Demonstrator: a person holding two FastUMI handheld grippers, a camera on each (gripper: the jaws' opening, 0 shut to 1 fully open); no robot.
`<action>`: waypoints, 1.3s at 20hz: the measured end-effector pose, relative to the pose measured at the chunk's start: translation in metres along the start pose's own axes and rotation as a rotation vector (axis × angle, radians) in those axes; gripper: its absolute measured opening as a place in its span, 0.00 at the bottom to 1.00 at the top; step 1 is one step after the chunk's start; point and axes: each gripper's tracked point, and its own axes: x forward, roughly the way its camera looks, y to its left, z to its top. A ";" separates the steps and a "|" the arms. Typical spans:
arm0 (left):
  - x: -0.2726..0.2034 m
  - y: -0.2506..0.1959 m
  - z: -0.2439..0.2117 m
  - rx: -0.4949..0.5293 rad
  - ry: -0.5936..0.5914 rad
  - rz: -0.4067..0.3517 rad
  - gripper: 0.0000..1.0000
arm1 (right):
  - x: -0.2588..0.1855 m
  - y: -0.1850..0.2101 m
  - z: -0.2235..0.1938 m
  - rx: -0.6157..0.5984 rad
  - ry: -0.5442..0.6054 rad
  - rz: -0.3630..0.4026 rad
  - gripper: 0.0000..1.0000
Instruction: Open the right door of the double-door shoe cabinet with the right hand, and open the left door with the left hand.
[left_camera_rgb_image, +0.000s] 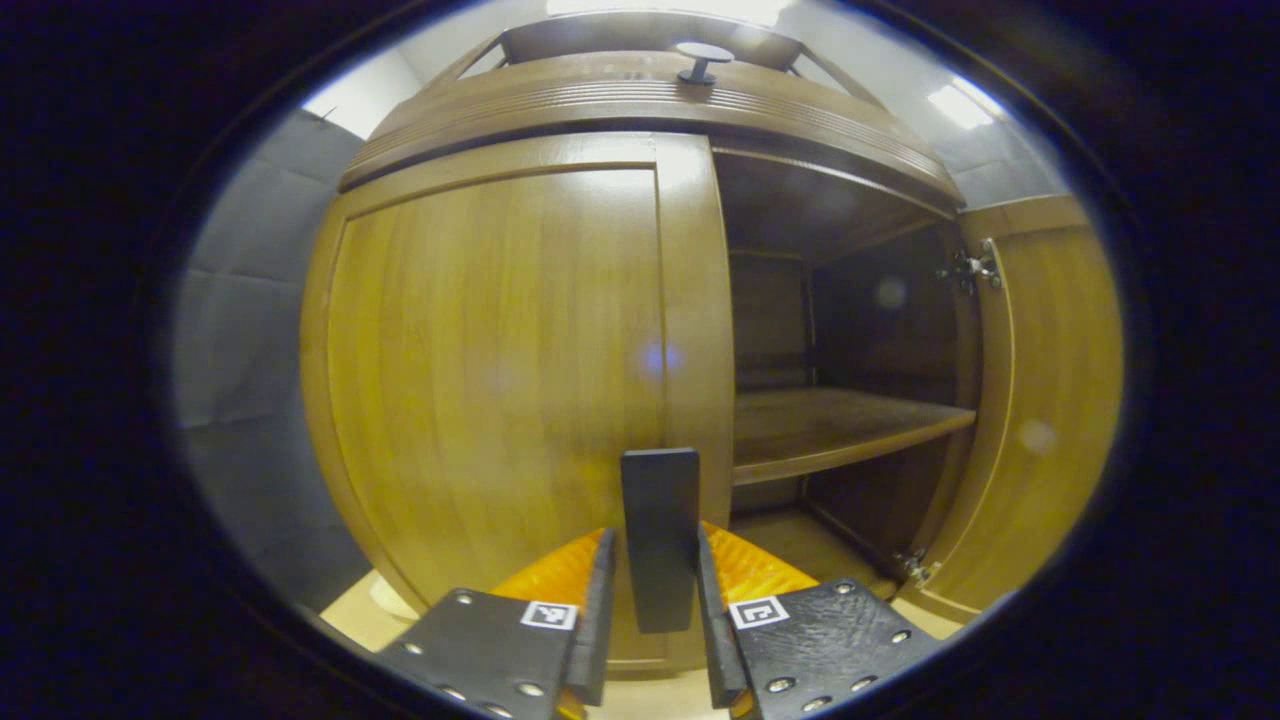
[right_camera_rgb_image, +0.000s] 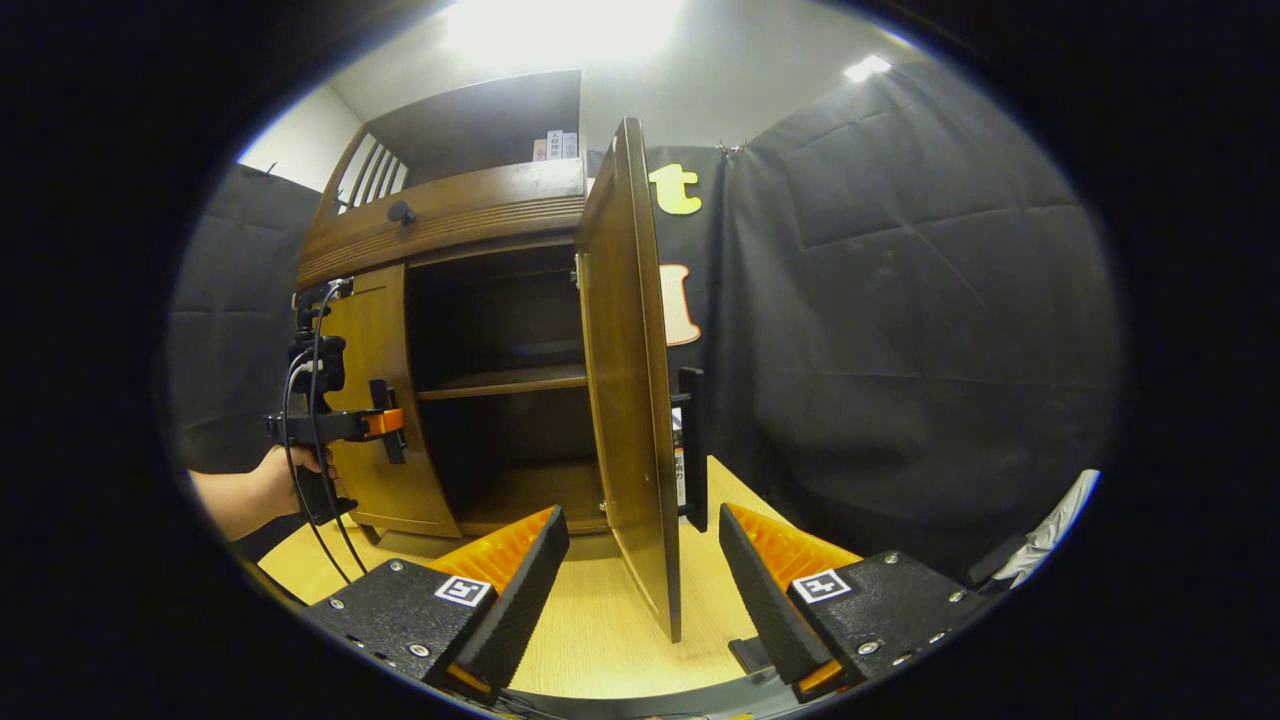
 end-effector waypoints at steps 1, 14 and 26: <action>0.006 0.000 -0.002 -0.003 0.003 0.010 0.24 | 0.003 -0.001 0.000 0.004 -0.002 0.015 0.93; -0.019 -0.003 0.006 -0.021 -0.005 0.043 0.13 | 0.006 0.001 0.005 0.034 -0.034 0.079 0.91; -0.047 -0.001 0.009 -0.047 -0.008 -0.020 0.12 | -0.038 0.022 0.009 0.060 -0.050 0.013 0.95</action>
